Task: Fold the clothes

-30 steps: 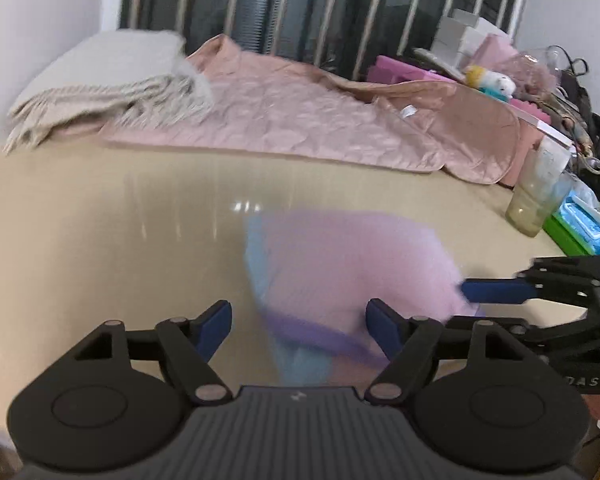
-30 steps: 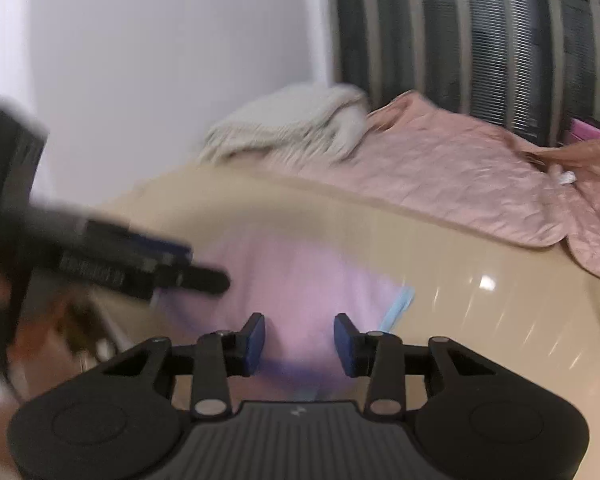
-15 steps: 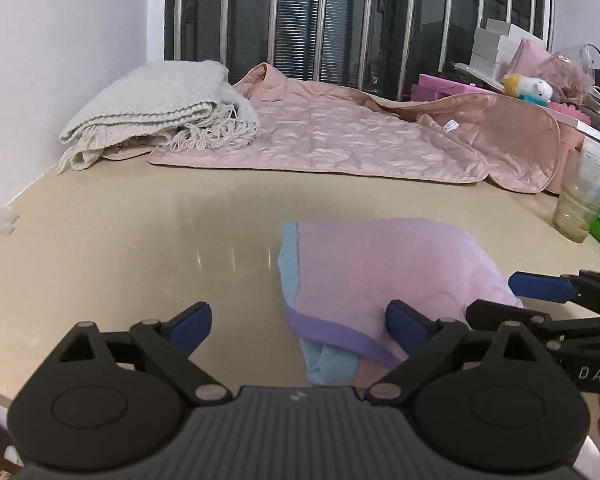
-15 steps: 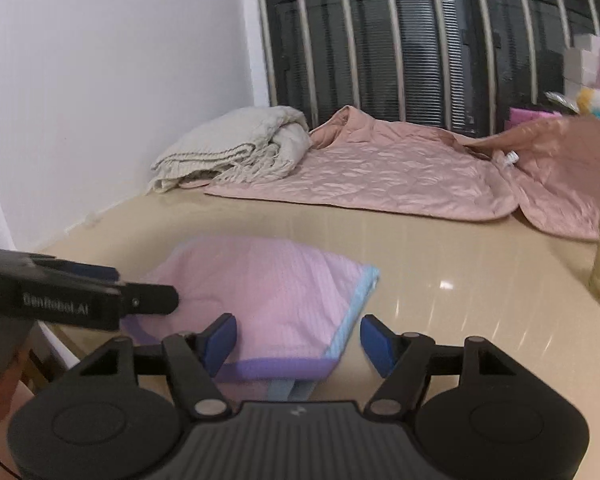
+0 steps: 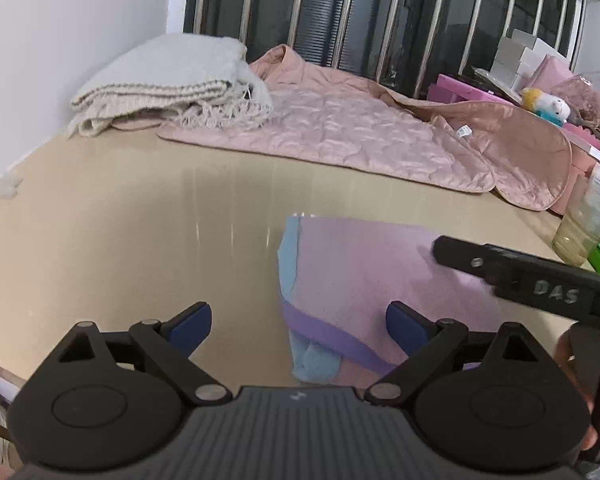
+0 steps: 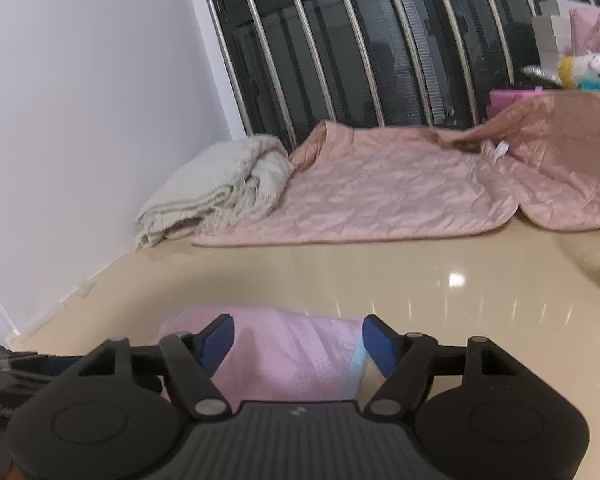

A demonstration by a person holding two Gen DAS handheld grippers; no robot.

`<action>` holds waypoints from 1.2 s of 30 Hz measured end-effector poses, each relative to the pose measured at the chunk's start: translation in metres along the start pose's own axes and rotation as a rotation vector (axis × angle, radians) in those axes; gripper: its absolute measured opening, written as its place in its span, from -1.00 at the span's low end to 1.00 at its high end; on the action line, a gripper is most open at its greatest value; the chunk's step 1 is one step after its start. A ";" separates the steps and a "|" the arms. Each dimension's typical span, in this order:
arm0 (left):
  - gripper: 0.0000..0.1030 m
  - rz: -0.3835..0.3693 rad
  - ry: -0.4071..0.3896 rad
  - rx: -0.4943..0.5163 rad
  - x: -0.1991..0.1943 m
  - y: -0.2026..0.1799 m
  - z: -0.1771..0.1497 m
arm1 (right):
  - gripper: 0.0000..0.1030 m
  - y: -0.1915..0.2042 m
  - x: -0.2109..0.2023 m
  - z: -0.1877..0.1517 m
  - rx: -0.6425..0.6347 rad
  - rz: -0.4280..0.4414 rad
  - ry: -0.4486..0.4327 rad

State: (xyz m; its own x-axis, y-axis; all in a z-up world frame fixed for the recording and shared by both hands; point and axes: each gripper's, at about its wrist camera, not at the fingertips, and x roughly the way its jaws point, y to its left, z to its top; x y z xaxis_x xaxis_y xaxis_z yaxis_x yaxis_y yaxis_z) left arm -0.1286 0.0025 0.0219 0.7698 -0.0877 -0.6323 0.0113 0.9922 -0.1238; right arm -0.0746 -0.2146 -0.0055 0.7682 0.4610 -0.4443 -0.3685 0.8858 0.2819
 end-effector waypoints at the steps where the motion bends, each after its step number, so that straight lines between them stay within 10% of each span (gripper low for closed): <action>1: 0.87 -0.002 0.004 -0.004 0.002 0.001 -0.001 | 0.37 0.001 0.004 -0.002 0.003 0.001 0.012; 14: 0.99 -0.014 -0.021 0.056 0.000 -0.002 -0.018 | 0.58 0.016 -0.002 -0.033 -0.136 -0.092 -0.006; 21: 0.96 -0.051 -0.049 0.100 -0.006 -0.008 -0.028 | 0.35 0.019 -0.013 -0.043 -0.158 -0.100 -0.032; 23: 0.79 -0.076 -0.056 0.107 -0.010 -0.010 -0.030 | 0.09 0.020 -0.016 -0.044 -0.162 -0.063 -0.024; 28: -0.39 -0.210 -0.033 0.089 -0.015 -0.010 -0.029 | -0.49 0.028 -0.019 -0.045 -0.153 -0.025 -0.011; 36: -0.77 -0.306 -0.037 -0.016 -0.013 0.002 -0.013 | -0.75 0.028 -0.027 -0.037 -0.090 -0.004 -0.027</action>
State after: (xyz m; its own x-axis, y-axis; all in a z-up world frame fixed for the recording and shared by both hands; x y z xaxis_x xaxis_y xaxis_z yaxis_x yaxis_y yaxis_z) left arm -0.1465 0.0047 0.0201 0.7550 -0.3788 -0.5352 0.2367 0.9186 -0.3163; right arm -0.1256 -0.2001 -0.0172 0.7833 0.4570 -0.4215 -0.4101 0.8894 0.2021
